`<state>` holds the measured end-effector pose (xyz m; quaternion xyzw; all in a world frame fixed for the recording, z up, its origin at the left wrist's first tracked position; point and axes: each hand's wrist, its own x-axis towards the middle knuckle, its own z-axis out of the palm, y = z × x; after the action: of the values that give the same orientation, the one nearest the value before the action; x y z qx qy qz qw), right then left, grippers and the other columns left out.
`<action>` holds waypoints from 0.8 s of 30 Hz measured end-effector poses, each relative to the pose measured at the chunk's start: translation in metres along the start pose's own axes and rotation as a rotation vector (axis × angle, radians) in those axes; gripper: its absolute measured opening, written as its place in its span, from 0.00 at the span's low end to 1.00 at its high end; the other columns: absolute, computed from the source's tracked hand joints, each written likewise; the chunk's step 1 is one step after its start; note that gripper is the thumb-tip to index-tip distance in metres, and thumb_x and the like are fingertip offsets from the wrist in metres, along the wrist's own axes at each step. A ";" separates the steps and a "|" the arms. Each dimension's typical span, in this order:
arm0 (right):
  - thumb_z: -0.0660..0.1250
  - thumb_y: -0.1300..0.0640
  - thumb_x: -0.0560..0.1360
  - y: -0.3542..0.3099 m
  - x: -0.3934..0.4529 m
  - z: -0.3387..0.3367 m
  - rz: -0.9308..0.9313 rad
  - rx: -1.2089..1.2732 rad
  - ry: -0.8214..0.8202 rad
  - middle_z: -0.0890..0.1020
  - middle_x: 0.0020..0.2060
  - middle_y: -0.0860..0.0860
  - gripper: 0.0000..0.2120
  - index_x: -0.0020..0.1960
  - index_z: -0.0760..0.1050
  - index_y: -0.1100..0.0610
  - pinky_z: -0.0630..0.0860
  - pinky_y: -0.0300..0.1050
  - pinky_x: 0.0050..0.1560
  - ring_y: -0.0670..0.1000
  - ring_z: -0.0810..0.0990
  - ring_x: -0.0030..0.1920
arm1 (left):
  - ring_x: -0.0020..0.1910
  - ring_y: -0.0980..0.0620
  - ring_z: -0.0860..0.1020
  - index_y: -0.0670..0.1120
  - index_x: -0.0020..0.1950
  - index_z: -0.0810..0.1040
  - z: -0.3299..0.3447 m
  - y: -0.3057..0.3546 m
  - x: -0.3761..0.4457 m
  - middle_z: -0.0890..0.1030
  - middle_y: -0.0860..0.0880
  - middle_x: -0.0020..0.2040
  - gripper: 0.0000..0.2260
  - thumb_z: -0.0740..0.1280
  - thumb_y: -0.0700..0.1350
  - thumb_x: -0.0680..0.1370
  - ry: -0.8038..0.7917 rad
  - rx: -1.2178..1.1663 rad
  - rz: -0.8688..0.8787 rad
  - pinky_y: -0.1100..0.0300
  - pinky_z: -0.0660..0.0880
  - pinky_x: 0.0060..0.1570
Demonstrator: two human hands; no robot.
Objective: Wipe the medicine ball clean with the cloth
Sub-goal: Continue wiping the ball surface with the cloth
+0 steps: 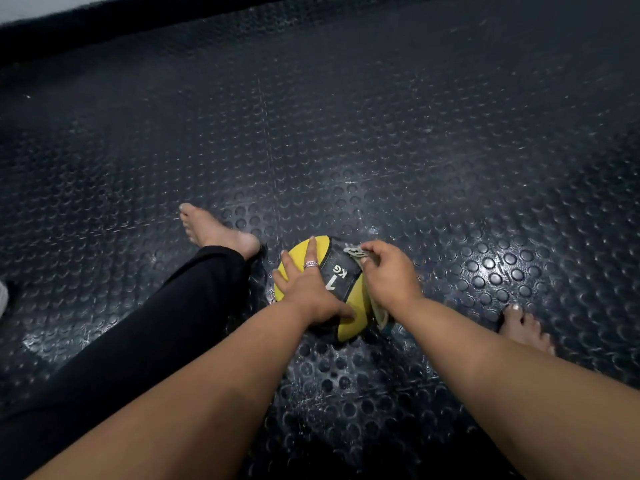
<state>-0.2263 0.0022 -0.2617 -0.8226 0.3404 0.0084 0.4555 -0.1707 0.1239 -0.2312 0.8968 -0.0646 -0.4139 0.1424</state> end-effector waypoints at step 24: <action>0.62 0.60 0.77 -0.022 0.000 0.028 -0.529 -0.357 -0.071 0.77 0.51 0.54 0.11 0.57 0.79 0.60 0.72 0.50 0.54 0.57 0.73 0.52 | 0.77 0.37 0.38 0.67 0.76 0.38 0.002 -0.020 0.011 0.32 0.50 0.77 0.58 0.81 0.48 0.65 0.020 -0.106 -0.027 0.41 0.56 0.74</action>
<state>-0.2056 0.0315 -0.2613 -0.9486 0.0919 -0.0222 0.3020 -0.1652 0.1396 -0.2468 0.8928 -0.0293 -0.4097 0.1849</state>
